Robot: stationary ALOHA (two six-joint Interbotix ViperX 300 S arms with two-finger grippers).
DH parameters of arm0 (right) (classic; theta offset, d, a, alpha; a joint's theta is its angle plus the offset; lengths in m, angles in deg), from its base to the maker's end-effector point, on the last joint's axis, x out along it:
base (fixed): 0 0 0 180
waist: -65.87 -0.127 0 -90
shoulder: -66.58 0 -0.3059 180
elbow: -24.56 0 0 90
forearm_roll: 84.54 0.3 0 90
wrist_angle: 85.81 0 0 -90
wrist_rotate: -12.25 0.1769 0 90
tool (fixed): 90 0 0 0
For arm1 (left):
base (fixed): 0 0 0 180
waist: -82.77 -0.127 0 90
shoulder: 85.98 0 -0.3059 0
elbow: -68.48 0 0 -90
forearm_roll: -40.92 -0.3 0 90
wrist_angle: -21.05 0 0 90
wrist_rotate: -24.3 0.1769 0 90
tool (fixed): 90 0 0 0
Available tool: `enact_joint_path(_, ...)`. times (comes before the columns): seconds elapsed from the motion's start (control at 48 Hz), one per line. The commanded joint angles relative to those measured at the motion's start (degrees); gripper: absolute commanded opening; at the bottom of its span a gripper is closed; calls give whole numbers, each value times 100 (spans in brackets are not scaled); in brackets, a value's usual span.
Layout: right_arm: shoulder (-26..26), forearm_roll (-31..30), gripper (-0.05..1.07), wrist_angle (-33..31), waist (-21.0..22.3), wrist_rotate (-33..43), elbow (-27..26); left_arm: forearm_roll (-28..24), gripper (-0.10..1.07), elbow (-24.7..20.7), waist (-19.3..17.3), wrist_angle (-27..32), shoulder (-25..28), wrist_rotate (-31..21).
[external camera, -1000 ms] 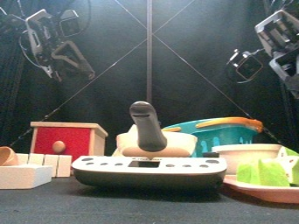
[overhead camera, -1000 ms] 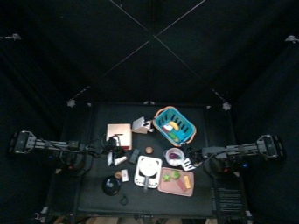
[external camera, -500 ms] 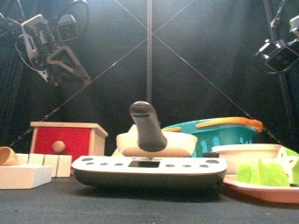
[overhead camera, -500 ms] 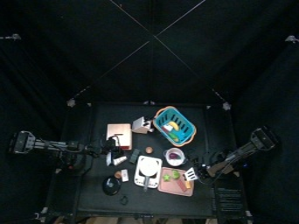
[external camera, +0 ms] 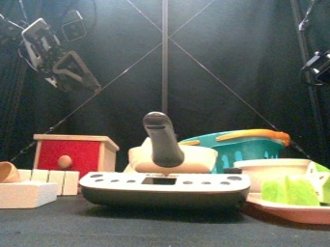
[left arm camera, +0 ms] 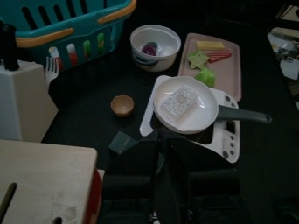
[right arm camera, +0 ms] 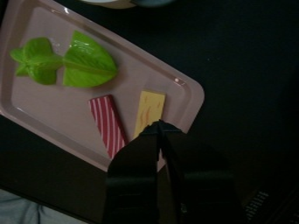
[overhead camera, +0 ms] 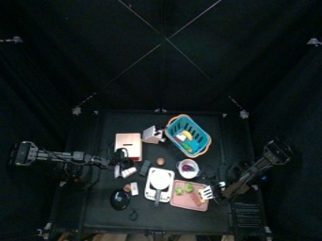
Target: Grab egg block
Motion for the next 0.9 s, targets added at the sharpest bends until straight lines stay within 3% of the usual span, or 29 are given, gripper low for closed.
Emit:
enact_joint_path(0.0,-18,-18,45,62,-18,9,-62,-62,54,-185,97,-26,-9,-9)
enact_joint_path(0.083,-53,-62,50,202,-18,0,-70,-123,54,-237,237,-26,-9,-9)
enact_joint_path(0.396,-97,-158,51,466,18,0,-114,-167,54,-290,686,-35,-9,-9)
enact_joint_path(0.562,-105,-149,54,466,18,-18,-114,-132,54,-290,712,-9,-9,-9)
enact_joint_path(0.771,-185,-105,69,527,18,-26,-105,-123,54,-264,703,18,-9,-9)
enact_joint_path(0.875,-299,-97,70,650,26,-35,-105,-123,54,-246,694,18,-9,-9)
